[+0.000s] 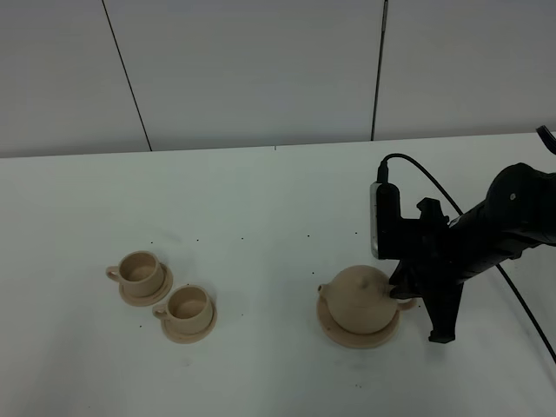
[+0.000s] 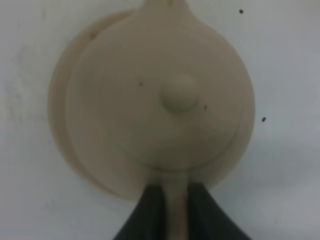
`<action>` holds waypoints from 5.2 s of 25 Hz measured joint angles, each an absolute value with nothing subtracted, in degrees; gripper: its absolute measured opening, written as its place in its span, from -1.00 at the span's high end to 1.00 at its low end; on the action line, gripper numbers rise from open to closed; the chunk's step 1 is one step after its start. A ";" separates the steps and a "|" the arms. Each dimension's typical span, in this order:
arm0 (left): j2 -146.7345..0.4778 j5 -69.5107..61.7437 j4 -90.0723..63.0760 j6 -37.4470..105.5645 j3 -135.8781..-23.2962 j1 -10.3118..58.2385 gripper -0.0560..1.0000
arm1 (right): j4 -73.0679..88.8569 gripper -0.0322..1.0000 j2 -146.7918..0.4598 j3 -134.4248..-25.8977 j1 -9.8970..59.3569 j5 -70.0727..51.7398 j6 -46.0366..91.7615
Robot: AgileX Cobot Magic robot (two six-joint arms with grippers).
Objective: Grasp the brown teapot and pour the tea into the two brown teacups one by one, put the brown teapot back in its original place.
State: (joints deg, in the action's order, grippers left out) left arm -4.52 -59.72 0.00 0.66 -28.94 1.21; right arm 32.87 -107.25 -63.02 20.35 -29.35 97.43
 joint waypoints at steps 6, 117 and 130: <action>-4.52 -59.72 0.00 0.66 -28.94 1.21 0.45 | 32.87 0.75 -107.05 -63.02 20.35 -29.61 96.47; -4.52 -59.72 0.00 0.66 -28.94 1.21 0.45 | 36.97 0.65 -107.27 -63.02 20.31 -30.51 94.58; -4.52 -59.72 0.00 0.66 -28.94 1.21 0.45 | 35.79 0.38 -107.44 -63.02 20.31 -30.20 94.58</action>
